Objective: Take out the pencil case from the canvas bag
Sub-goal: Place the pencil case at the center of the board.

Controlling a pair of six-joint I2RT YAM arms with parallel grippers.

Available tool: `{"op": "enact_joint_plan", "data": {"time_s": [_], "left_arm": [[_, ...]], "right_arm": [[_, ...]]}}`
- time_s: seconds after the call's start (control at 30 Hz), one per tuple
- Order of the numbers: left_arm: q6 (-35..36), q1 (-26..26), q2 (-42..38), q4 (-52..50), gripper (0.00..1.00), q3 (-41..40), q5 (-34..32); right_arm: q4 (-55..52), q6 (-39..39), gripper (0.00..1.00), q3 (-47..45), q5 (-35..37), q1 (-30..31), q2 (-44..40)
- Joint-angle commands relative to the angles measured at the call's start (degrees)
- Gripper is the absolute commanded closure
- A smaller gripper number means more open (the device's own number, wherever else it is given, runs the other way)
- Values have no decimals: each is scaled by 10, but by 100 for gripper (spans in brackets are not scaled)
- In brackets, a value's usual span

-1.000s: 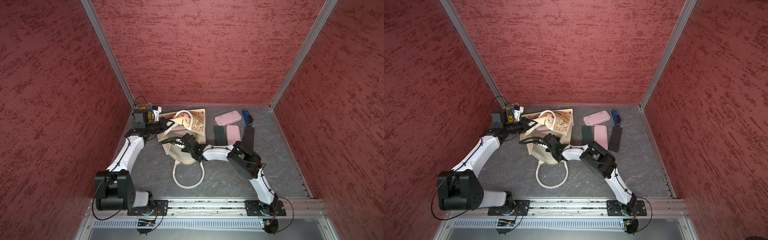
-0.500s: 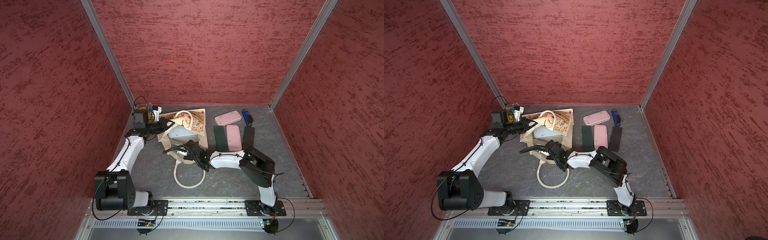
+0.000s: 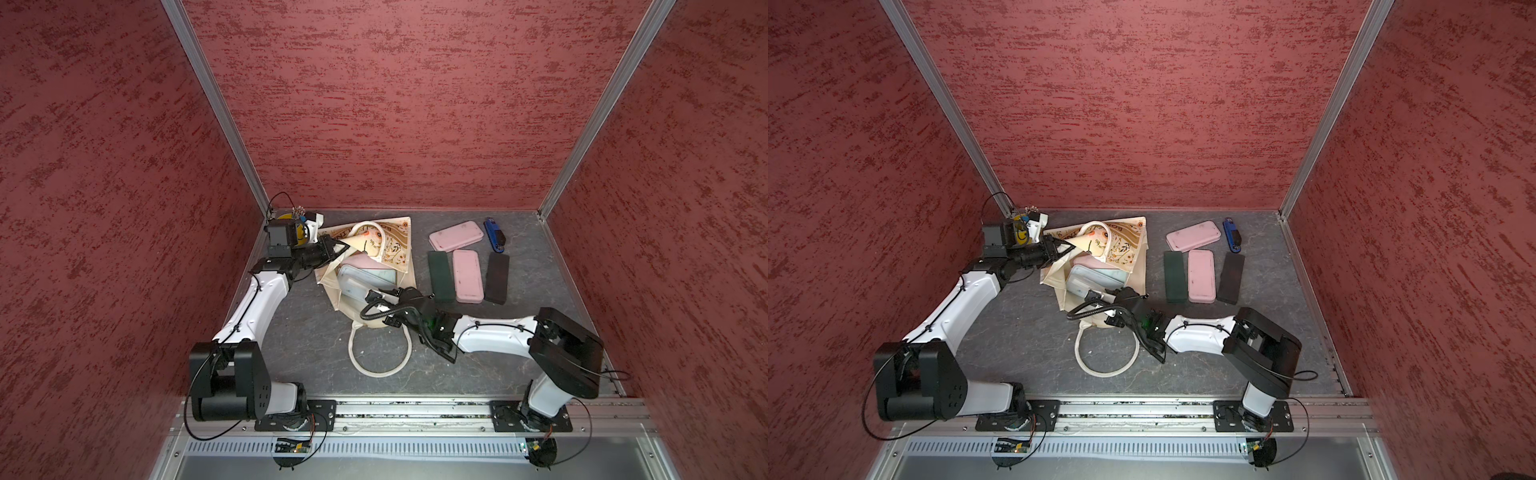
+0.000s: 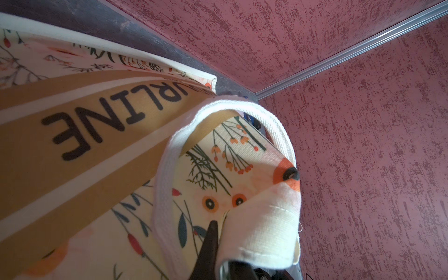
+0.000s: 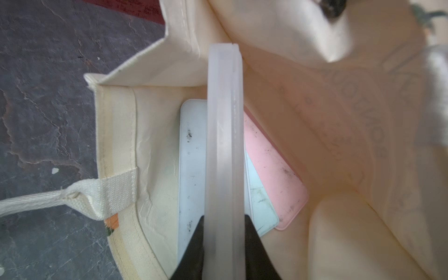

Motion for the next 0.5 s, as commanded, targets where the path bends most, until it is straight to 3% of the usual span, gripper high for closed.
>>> {"op": "enact_joint_plan", "data": {"time_s": [0.0,0.47], "left_arm": [[-4,2,6,-9,97,-5,-6],[-4,-2,9,-10,96,-4,-7]], "right_arm": [[77,31,100,-23,-21,0,-40],[186,97,100,-118,-27,0,-194]]}}
